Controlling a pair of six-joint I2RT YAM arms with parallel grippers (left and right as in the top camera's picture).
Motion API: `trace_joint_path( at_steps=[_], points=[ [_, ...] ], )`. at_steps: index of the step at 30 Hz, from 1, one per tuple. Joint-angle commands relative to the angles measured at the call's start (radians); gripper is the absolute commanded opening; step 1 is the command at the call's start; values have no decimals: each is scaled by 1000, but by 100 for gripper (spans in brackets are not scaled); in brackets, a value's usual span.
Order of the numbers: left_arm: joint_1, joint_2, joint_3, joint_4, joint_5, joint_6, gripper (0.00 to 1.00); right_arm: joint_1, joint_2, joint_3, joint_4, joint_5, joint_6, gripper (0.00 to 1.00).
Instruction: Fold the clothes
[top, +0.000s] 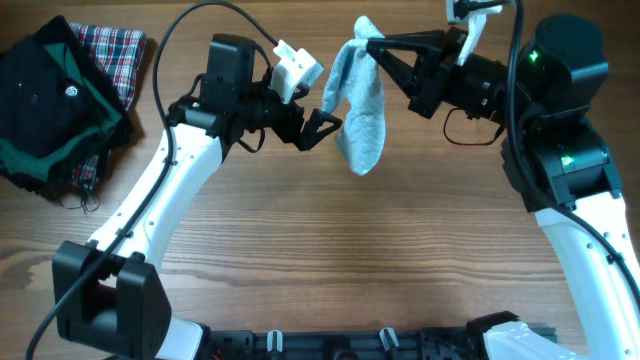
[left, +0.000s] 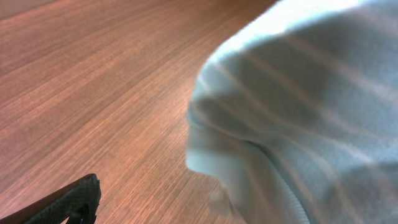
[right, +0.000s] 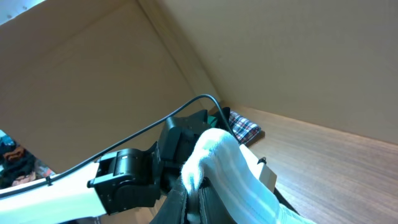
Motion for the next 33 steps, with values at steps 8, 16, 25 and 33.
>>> trace_joint_path(
  at_steps=[8, 16, 25, 33],
  points=[
    [1, 12, -9, 103, -68, -178, 100, 2, -14, 23, 3, -41, 19, 4],
    [1, 12, -9, 180, -143, -375, 100, 2, -14, 23, 3, -41, 19, 4],
    [1, 12, -9, 176, -136, -374, 100, 2, -14, 23, 3, -46, 19, 4],
    [1, 12, -9, 248, -127, -336, 84, 2, -14, 23, 34, -122, 20, 4]
  ],
)
